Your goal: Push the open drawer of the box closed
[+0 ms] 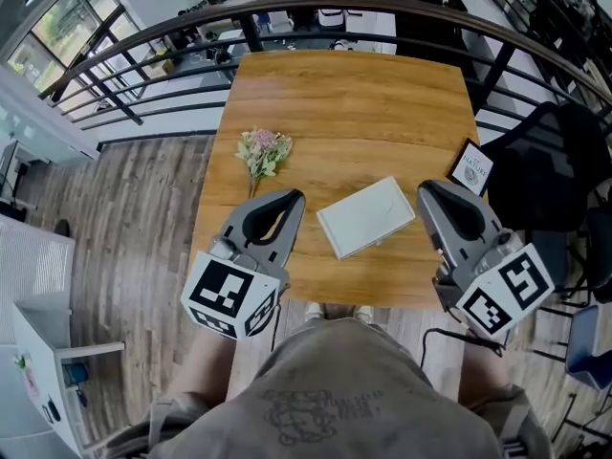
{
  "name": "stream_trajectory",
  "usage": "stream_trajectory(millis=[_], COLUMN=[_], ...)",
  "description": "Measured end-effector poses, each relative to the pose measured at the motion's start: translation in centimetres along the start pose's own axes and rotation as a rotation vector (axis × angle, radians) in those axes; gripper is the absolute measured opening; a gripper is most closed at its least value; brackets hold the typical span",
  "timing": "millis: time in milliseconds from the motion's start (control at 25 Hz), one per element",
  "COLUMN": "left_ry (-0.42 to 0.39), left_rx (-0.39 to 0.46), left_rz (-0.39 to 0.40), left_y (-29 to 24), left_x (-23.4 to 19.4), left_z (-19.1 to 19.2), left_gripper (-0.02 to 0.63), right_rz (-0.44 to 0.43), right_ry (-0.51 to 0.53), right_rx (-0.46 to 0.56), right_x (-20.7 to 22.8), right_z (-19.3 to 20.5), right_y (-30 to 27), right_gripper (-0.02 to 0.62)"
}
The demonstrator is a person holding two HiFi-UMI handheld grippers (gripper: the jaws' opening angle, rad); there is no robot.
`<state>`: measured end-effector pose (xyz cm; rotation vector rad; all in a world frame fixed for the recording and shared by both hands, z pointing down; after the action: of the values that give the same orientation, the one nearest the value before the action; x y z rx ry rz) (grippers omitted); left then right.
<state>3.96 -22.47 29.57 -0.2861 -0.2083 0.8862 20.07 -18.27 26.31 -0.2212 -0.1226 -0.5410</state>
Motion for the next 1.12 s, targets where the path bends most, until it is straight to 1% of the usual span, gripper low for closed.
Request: stream_trajectory(millis=[120, 200, 320, 440, 560, 800, 920, 1120], left_ry=[-0.023, -0.041, -0.064, -0.079, -0.086, -0.097, -0.059, -0.051], left_rx=[0.063, 0.092, 0.115, 0.118, 0.11, 0.075, 0.06, 0.028], left_rz=[0.009, 0.008, 0.005, 0.001, -0.003, -0.016, -0.012, -0.032], left_y=[1.2, 1.9, 2.5, 2.8, 2.8, 2.5, 2.3, 2.1], left_x=[0.4, 0.6, 0.7, 0.8, 0.7, 0.4, 0.7, 1.0], left_z=[-2.4, -3.5, -4.5, -4.7, -4.2, -3.0, -2.6, -0.9], left_gripper=[0.021, 0.021, 0.021, 0.021, 0.021, 0.021, 0.021, 0.021], right_rz=[-0.006, 0.008, 0.03, 0.021, 0.025, -0.016, -0.016, 0.012], right_ry=[0.006, 0.026, 0.069, 0.111, 0.158, 0.113, 0.103, 0.113], right_rx=[0.067, 0.095, 0.11, 0.117, 0.098, 0.042, 0.006, -0.061], right_x=[-1.2, -1.7, -2.3, -3.6, -4.0, -3.8, -3.6, -2.7], right_z=[-2.5, -3.5, -4.2, -4.6, -4.0, -1.3, 0.0, 2.0], right_y=[1.4, 2.2, 3.0, 3.5, 3.1, 1.5, 0.9, 0.4], right_gripper=[0.041, 0.041, 0.04, 0.041, 0.041, 0.04, 0.04, 0.038])
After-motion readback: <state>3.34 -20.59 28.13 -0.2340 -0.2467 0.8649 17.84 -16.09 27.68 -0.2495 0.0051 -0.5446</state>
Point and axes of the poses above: the fingertips, and each gripper's own axes: y backward along the fingers, x to its right, z out of its underside, the point moved 1 cm from there along y, backward along the fingers, and after that the axes turned 5 degrees about -x, right-handed, at the moved point
